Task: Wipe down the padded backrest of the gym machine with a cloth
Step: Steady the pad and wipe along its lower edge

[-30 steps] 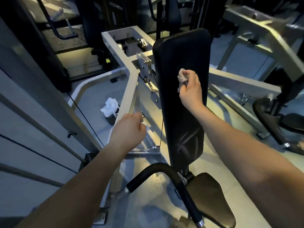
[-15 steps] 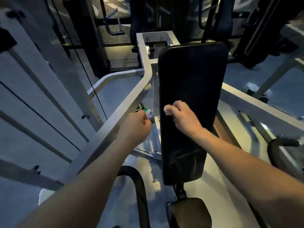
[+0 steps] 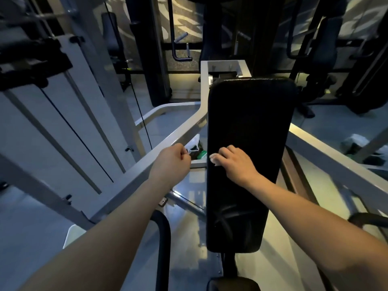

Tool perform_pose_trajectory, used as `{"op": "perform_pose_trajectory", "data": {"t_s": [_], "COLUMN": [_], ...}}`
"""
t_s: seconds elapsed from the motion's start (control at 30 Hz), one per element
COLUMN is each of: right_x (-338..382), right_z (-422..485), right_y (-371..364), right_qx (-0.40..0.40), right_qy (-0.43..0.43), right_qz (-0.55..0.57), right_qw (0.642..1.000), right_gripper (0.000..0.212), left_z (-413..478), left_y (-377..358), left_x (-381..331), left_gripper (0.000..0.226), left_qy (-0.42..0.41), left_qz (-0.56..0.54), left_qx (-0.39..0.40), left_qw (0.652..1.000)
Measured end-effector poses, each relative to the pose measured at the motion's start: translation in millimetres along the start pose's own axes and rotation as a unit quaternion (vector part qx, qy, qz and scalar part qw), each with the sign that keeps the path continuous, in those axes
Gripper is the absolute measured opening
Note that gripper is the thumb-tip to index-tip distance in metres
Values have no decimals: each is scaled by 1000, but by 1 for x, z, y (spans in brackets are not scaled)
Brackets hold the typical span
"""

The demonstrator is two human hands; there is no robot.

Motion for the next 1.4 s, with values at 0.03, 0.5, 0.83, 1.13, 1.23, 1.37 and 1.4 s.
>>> {"op": "perform_pose_trajectory", "data": {"t_s": [0.03, 0.5, 0.83, 1.13, 1.23, 1.37, 1.4], "right_x": [-10, -38, -100, -14, -27, -75, -79], "right_z": [11, -48, 69, -11, 27, 99, 107], "right_y": [14, -2, 101, -9, 29, 87, 87], "right_qx": [-26, -14, -193, 44, -37, -177, -176], "right_qy": [-10, -39, -208, -43, -86, -199, -216], "right_qz": [-19, 53, 16, 66, 43, -20, -23], "right_qw": [999, 998, 959, 996, 995, 964, 960], "right_gripper": [39, 52, 26, 33, 40, 45, 49], "left_z": [1, 3, -9, 15, 30, 49, 53], "left_y": [1, -38, -59, -76, -79, -83, -85], "left_x": [-2, -28, -26, 19, 29, 37, 38], "left_gripper": [15, 14, 19, 23, 22, 17, 14], "left_qy": [5, 29, 50, 84, 91, 98, 100], "left_qz": [-3, -45, -83, -109, -142, -185, -198], "left_qx": [0, 46, 75, 75, 72, 70, 71], "left_qw": [1000, 998, 992, 988, 983, 975, 973]}}
Point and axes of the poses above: each hand's wrist, its own z-axis towards the middle knuckle, its own y-axis out of the back of the hand, x = y × z, the point moved 7 cm from there along z, towards the middle knuckle, and after that the axes turned 5 degrees about -x, right-handed, at the moved point
